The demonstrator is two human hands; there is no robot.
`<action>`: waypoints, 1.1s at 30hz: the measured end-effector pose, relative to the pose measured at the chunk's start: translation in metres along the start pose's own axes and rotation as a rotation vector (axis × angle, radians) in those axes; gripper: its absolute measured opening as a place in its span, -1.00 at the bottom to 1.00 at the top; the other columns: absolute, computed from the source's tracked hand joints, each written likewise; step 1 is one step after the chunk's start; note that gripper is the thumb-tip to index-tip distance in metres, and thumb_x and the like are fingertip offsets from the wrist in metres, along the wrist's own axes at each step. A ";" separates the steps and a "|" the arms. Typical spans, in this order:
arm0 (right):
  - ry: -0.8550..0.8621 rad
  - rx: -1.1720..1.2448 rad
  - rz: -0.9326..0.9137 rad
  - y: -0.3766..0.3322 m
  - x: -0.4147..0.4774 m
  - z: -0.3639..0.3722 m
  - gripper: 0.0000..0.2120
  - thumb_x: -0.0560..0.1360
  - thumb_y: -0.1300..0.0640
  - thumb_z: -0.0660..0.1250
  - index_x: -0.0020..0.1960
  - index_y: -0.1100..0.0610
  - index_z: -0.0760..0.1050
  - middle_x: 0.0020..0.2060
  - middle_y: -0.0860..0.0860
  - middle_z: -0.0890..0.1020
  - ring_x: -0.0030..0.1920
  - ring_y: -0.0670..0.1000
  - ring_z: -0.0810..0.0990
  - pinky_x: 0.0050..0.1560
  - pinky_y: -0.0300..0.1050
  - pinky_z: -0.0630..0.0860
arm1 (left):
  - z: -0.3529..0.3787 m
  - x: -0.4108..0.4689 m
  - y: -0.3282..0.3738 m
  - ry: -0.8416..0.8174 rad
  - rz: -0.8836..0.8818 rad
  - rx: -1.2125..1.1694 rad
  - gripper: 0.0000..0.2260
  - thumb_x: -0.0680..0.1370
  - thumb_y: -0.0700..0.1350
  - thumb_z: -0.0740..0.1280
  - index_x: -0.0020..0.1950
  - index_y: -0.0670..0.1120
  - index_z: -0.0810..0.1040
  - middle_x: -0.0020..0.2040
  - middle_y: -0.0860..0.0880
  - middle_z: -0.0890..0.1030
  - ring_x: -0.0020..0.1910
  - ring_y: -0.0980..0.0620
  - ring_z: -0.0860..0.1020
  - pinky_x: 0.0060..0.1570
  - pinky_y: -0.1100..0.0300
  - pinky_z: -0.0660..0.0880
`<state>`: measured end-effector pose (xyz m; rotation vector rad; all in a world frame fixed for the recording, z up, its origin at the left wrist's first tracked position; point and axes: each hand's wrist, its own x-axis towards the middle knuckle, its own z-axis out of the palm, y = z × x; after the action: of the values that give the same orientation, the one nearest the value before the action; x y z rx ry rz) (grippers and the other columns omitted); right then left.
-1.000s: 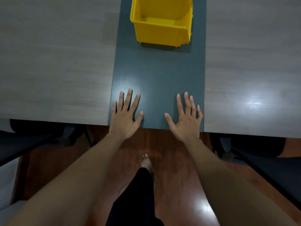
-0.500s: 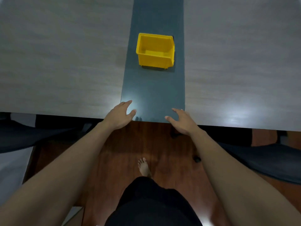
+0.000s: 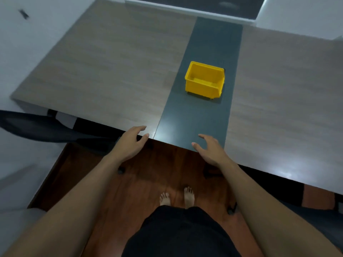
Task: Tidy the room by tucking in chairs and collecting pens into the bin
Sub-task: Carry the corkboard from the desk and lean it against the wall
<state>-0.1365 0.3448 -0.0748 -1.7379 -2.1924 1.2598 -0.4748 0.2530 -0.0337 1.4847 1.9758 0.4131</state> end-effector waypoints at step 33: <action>-0.710 -0.163 -0.609 -0.366 -0.075 0.314 -0.36 0.60 -0.34 0.34 0.57 -0.05 0.41 0.45 -0.09 0.55 0.46 -0.05 0.51 0.47 0.00 0.47 | -0.027 -0.442 -0.225 1.007 -0.738 -0.883 -0.56 0.71 0.16 0.32 0.59 0.11 0.49 0.48 0.19 0.56 0.46 0.23 0.50 0.51 0.12 0.41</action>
<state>-0.5571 0.1024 -0.0216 -0.5395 -2.9138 1.6935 -0.5840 -0.2312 -0.0163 -0.1155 2.3075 1.6118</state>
